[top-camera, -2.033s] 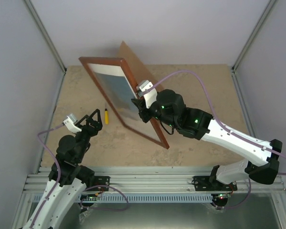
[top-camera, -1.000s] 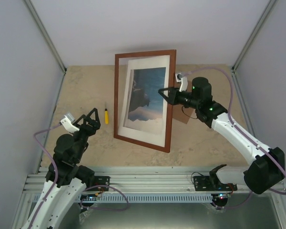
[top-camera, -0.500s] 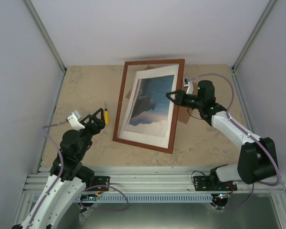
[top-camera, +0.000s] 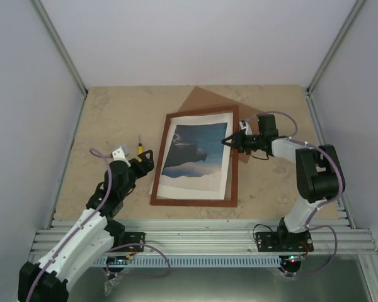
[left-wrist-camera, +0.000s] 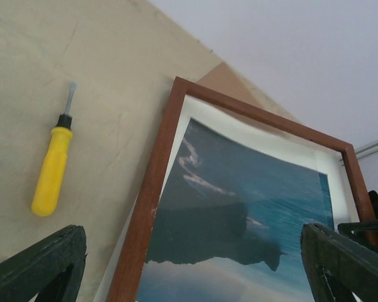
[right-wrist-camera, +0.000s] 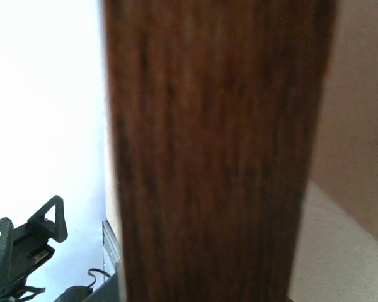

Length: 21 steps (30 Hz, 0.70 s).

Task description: Take the photo out of the frame

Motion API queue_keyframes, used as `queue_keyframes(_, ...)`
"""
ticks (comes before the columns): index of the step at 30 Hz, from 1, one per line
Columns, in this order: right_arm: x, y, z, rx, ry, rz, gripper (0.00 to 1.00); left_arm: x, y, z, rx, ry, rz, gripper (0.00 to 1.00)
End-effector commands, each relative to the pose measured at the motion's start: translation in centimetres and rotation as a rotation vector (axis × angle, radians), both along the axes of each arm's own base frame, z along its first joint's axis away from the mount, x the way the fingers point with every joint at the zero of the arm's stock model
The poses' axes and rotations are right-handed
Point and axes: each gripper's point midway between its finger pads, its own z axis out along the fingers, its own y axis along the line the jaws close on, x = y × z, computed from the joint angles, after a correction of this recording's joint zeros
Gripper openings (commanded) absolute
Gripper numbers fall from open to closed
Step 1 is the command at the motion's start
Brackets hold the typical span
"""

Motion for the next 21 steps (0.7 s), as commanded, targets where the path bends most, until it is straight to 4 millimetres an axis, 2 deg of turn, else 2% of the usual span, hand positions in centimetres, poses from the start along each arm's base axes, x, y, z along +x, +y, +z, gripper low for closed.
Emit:
queue_keyframes(1,2.3,-0.7,-2.7,-0.135,-0.171,0.071,0.01,0.9,-0.4,-1.3,0.027,-0.003,-0.007,0.95)
queue_keyframes(7,4.2,-1.8,-5.4,-0.196,-0.126,0.074,0.02,2.2,-0.4,-4.3,0.138,0.08,0.0,0.95)
queue_keyframes(14,5.0,-2.7,-6.9,-0.256,-0.117,0.058,0.22,3.1,-1.4,-7.7,0.202,0.168,-0.055,0.96)
queue_keyframes(17,5.0,-3.1,-7.3,-0.293,-0.113,0.052,0.34,3.5,-1.9,-9.0,0.225,0.206,-0.076,0.95)
queue_keyframes(21,5.1,-3.6,-7.5,-0.333,-0.11,0.043,0.42,3.8,-2.3,-10.6,0.243,0.251,-0.098,0.95)
